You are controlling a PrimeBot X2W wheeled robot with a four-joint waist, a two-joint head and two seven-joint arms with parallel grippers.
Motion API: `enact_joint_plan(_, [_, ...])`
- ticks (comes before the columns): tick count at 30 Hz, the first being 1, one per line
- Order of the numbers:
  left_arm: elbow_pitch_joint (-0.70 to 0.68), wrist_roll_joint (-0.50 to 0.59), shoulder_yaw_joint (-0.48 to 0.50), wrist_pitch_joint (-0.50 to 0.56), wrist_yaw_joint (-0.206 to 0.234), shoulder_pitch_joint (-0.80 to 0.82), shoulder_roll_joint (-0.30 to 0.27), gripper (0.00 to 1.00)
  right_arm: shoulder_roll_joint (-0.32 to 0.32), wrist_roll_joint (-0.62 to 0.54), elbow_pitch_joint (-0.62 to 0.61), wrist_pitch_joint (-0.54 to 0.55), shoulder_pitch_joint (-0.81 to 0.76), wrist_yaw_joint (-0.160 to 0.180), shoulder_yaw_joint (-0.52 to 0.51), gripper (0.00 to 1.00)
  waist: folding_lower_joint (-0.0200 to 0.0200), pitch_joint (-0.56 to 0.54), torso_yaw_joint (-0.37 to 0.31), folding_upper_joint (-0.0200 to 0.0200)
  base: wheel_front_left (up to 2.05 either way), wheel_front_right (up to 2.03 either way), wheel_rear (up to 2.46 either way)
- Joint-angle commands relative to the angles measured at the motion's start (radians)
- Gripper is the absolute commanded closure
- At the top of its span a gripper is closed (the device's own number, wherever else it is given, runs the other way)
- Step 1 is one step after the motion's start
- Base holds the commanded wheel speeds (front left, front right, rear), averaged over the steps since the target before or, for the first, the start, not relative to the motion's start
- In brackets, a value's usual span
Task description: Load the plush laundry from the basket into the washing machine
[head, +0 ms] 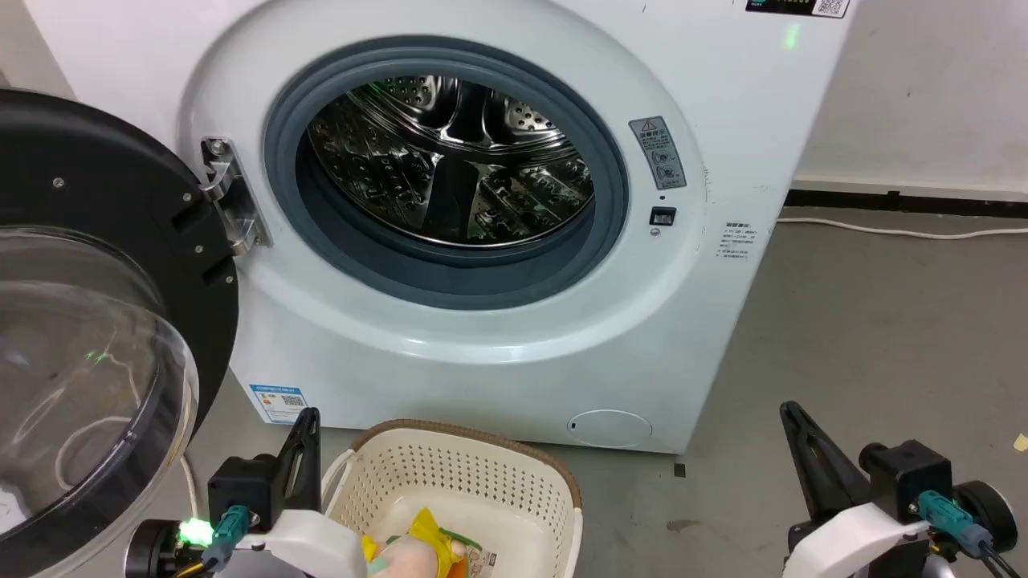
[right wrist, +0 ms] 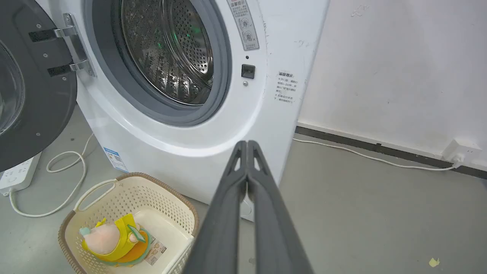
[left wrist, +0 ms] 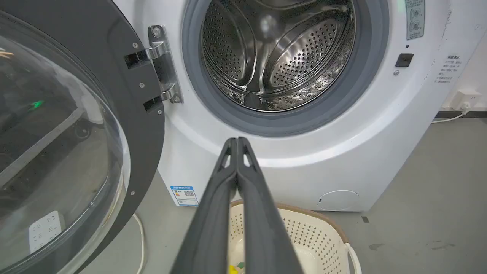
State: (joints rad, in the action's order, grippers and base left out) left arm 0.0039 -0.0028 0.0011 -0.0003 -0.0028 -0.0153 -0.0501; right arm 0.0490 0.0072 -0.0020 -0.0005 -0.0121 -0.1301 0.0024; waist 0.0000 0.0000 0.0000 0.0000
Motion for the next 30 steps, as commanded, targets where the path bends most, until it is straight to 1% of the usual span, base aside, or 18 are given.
enact_joint_plan(1, [-0.004,0.003,-0.001,0.0,0.003,0.015,0.0,1.0,0.001,-0.007,0.002,0.0,0.012,-0.001,-0.002,1.0,0.0,0.0,0.0,0.0,0.0,0.0,0.0])
enact_joint_plan(30, [-0.004,0.003,-0.001,0.0,0.003,0.015,0.0,1.0,0.001,-0.007,0.002,0.0,0.012,-0.001,-0.002,1.0,0.0,0.0,0.0,0.0,0.0,0.0,0.0])
